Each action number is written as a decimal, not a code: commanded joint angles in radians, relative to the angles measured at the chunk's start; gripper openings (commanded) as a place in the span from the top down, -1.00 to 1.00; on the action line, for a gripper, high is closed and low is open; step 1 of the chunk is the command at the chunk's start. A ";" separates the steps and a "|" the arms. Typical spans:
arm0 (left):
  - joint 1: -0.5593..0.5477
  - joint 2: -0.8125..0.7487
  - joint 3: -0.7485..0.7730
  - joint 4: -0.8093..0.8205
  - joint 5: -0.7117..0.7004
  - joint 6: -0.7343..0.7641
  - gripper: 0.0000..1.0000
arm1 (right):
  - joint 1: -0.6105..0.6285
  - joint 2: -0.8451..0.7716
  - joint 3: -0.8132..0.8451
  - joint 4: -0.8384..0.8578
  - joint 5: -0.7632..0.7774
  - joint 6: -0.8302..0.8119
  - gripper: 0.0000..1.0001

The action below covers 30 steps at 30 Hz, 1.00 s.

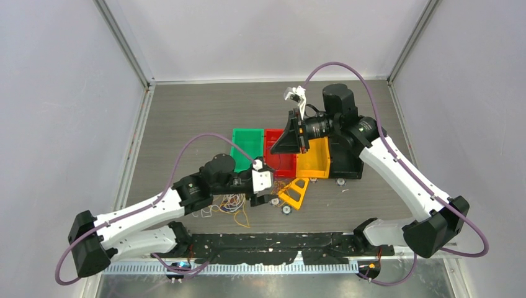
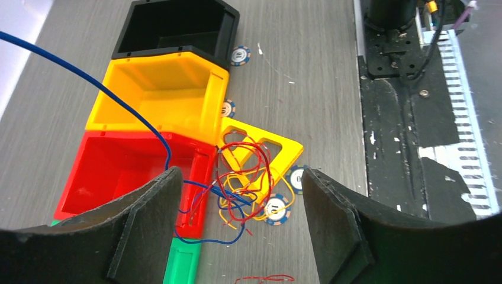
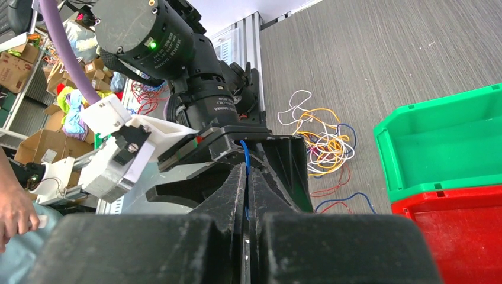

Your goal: Untangle the cables

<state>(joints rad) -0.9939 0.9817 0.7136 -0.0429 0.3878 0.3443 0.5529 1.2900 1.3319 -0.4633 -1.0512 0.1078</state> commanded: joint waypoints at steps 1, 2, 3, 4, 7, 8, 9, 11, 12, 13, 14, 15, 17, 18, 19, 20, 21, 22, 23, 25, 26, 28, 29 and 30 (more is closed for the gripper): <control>-0.026 0.021 0.001 0.098 -0.053 0.008 -0.45 | 0.005 0.003 0.009 0.073 -0.025 0.045 0.89; -0.036 0.026 0.001 0.099 -0.057 0.013 -0.42 | 0.005 0.005 0.008 0.085 -0.026 0.051 0.89; -0.044 0.031 0.001 0.101 -0.059 0.015 -0.38 | 0.005 0.006 0.006 0.090 -0.030 0.065 0.89; -0.047 0.036 0.001 0.103 -0.061 0.015 -0.31 | 0.005 0.007 0.005 0.096 -0.031 0.069 0.89; -0.051 0.035 0.003 0.100 -0.078 0.016 0.10 | 0.004 0.004 0.002 0.095 -0.028 0.068 0.89; -0.051 0.028 0.007 0.088 -0.078 0.018 0.27 | 0.003 0.003 0.001 0.086 -0.022 0.063 0.89; -0.050 0.013 0.013 0.069 -0.074 0.020 0.46 | -0.001 0.002 -0.008 0.077 -0.015 0.045 0.89; -0.051 -0.024 0.029 0.020 -0.061 0.022 0.84 | -0.015 -0.002 -0.029 0.040 0.026 -0.001 0.89; -0.049 -0.049 0.040 -0.017 -0.056 0.020 0.99 | -0.020 -0.005 -0.039 -0.002 0.082 -0.062 0.89; -0.050 -0.071 0.055 -0.048 -0.052 0.019 1.00 | -0.027 -0.005 -0.064 -0.025 0.121 -0.102 0.89; -0.051 -0.094 0.073 -0.082 -0.050 0.014 1.00 | -0.027 -0.003 -0.078 -0.070 0.200 -0.179 0.89; -0.049 -0.114 0.095 -0.115 -0.044 0.011 1.00 | -0.028 0.007 -0.112 -0.087 0.237 -0.213 0.89; -0.049 -0.151 0.148 -0.179 -0.040 0.007 1.00 | -0.025 0.045 -0.162 -0.147 0.335 -0.298 0.89; -0.048 -0.163 0.178 -0.198 -0.046 0.002 1.00 | -0.023 0.062 -0.174 -0.158 0.399 -0.345 0.89; -0.046 -0.172 0.213 -0.221 -0.053 0.000 1.00 | -0.020 0.099 -0.193 -0.183 0.458 -0.371 0.89; -0.044 -0.177 0.250 -0.240 -0.056 -0.003 1.00 | -0.021 0.120 -0.207 -0.193 0.492 -0.418 0.89; -0.038 -0.181 0.289 -0.266 -0.056 -0.005 1.00 | -0.019 0.157 -0.212 -0.212 0.556 -0.443 0.89; -0.033 -0.184 0.330 -0.298 -0.055 -0.007 1.00 | -0.019 0.173 -0.224 -0.219 0.583 -0.490 0.89; -0.023 -0.187 0.369 -0.327 -0.055 -0.009 1.00 | -0.020 0.197 -0.230 -0.232 0.630 -0.512 0.89; 0.014 -0.193 0.459 -0.383 -0.052 -0.027 1.00 | -0.021 0.207 -0.253 -0.249 0.662 -0.577 0.89; 0.042 -0.194 0.492 -0.403 -0.040 -0.040 1.00 | -0.020 0.200 -0.273 -0.252 0.668 -0.585 0.89; 0.108 -0.201 0.551 -0.432 -0.014 -0.069 1.00 | -0.021 0.179 -0.306 -0.253 0.682 -0.605 0.89; 0.143 -0.204 0.578 -0.438 -0.003 -0.085 1.00 | -0.021 0.173 -0.315 -0.255 0.694 -0.615 0.89; 0.174 -0.206 0.604 -0.448 0.007 -0.094 1.00 | -0.021 0.159 -0.333 -0.257 0.702 -0.621 0.89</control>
<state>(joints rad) -0.9165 0.7959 1.2114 -0.4152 0.3477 0.3134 0.5301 1.5177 1.0267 -0.7010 -0.4492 -0.4004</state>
